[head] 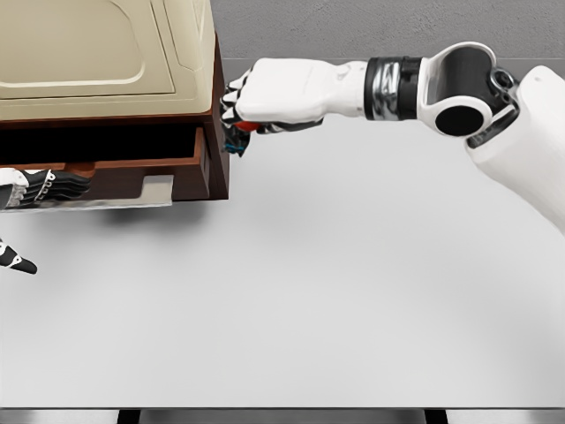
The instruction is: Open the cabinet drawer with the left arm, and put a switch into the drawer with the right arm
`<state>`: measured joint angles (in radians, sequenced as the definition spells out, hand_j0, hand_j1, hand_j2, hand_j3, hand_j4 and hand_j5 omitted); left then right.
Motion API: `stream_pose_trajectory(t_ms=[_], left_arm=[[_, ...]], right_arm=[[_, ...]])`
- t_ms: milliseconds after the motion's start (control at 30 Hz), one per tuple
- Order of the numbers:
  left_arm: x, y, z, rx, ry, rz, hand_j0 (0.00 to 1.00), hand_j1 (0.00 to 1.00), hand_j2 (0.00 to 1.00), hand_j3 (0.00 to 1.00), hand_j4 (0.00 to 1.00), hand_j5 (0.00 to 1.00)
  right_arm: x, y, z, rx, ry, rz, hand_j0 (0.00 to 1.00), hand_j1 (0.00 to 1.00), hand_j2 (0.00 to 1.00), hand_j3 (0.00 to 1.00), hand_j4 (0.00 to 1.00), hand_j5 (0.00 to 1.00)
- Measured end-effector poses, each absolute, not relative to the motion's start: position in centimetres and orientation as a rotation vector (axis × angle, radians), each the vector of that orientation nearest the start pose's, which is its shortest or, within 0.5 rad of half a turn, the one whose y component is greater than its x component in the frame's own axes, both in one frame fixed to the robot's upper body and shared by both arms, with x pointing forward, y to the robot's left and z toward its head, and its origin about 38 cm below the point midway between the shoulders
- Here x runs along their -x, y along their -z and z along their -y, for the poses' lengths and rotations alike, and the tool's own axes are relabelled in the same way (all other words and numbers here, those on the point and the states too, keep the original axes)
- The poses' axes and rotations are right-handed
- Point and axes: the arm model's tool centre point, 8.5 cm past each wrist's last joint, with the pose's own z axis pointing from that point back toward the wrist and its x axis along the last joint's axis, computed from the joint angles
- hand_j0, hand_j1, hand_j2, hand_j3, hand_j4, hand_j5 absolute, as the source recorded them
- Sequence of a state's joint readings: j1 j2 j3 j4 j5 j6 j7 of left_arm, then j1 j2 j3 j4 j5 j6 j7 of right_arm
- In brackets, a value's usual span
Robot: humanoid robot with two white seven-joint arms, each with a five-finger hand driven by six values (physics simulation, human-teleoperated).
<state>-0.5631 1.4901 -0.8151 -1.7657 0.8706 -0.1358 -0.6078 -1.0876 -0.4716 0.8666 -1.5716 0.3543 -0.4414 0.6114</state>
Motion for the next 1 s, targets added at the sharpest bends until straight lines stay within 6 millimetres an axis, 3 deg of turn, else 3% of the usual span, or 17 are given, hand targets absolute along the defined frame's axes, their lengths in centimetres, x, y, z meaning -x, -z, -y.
stream_pose_trajectory(t_ms=[500, 1000], left_arm=[[-33.3, -28.1, -41.6, 0.255, 1.133, 1.143, 1.00, 1.00, 1.00, 1.00, 1.00, 1.00], [-33.3, -28.1, -41.6, 0.273, 1.097, 1.134, 1.00, 1.00, 1.00, 1.00, 1.00, 1.00]], right_arm=[[-43.3, -36.6, 6.7, -0.453, 2.576, -1.919, 0.44, 0.44, 0.44, 0.44, 0.44, 0.44], [-42.6, -36.6, 2.9, -0.425, 2.594, -1.897, 0.44, 0.44, 0.44, 0.44, 0.44, 0.44]])
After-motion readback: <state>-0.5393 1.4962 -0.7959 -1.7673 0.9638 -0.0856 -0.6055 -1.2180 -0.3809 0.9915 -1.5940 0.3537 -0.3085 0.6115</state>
